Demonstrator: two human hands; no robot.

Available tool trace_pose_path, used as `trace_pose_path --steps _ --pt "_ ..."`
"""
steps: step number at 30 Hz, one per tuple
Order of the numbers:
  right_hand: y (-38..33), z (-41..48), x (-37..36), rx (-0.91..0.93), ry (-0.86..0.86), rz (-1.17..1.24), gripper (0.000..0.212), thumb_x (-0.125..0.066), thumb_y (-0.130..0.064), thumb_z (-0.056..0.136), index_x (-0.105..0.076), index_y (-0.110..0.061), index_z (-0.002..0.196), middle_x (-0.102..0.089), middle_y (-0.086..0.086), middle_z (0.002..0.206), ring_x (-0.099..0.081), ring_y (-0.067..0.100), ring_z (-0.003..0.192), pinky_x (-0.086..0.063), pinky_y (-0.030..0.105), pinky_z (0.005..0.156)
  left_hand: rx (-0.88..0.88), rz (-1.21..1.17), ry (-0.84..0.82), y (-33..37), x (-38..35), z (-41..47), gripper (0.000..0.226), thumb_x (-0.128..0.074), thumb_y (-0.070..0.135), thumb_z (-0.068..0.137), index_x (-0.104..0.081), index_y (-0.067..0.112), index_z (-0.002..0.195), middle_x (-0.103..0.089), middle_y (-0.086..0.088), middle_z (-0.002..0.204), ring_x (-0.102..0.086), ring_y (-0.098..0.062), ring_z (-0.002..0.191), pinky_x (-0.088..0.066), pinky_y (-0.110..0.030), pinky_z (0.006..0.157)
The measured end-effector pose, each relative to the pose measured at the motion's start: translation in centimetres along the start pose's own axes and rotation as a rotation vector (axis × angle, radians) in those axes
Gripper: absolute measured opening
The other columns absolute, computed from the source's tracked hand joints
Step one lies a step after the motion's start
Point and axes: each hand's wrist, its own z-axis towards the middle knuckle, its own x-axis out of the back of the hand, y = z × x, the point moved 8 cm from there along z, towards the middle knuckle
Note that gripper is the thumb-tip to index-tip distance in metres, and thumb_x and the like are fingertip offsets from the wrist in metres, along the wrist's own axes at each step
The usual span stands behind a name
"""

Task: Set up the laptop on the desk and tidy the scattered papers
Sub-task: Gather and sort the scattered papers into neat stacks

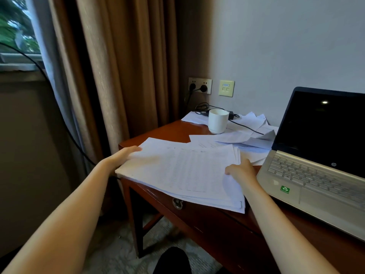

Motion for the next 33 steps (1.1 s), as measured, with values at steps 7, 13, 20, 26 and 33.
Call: trace_pose_path --steps 7,13,20,26,33 --pt "-0.3 1.0 -0.4 -0.065 -0.033 0.112 0.021 -0.049 0.005 0.082 -0.044 -0.007 0.066 -0.039 0.005 0.065 -0.034 0.018 0.057 -0.025 0.025 0.053 0.011 0.093 -0.062 -0.2 0.2 -0.7 0.022 -0.053 0.015 0.095 -0.049 0.020 0.116 -0.058 0.001 0.095 -0.058 -0.014 0.084 -0.051 -0.027 0.072" --pt "-1.7 0.9 -2.3 -0.120 -0.177 0.289 0.032 -0.064 -0.010 0.072 -0.056 -0.001 0.102 -0.055 0.012 0.097 -0.050 0.026 0.089 -0.036 0.027 0.063 -0.010 -0.039 0.125 -1.8 2.0 -0.9 0.036 -0.046 0.003 0.096 -0.047 0.007 0.131 -0.053 -0.008 0.112 -0.052 -0.024 0.108 -0.042 -0.036 0.100" --pt "-2.4 1.7 -4.7 -0.118 -0.235 0.501 0.022 -0.051 -0.003 0.085 -0.052 -0.003 0.106 -0.057 0.009 0.084 -0.056 0.019 0.066 -0.049 0.021 0.047 0.014 -0.200 0.203 -4.0 5.0 -1.3 0.038 -0.044 -0.002 0.095 -0.045 0.003 0.132 -0.053 -0.011 0.101 -0.052 -0.022 0.091 -0.043 -0.031 0.086" --pt "-3.2 1.9 -5.3 -0.121 -0.261 0.528 0.028 -0.049 -0.017 0.092 -0.049 -0.013 0.120 -0.051 0.008 0.081 -0.058 0.015 0.051 -0.048 0.020 0.039 0.026 -0.245 0.310 -4.9 7.4 -1.8 0.037 -0.046 -0.001 0.095 -0.047 0.002 0.131 -0.053 -0.008 0.084 -0.048 -0.016 0.066 -0.037 -0.021 0.058" --pt "-5.2 0.8 -7.4 -0.168 -0.564 0.347 0.045 -0.044 -0.051 0.091 -0.063 -0.011 0.090 -0.070 0.013 0.077 -0.067 0.027 0.071 -0.053 0.035 0.063 -0.049 -0.370 0.327 -2.4 7.1 -2.3 0.035 -0.046 -0.003 0.095 -0.046 -0.002 0.130 -0.050 -0.007 0.077 -0.045 -0.014 0.061 -0.039 -0.017 0.051"
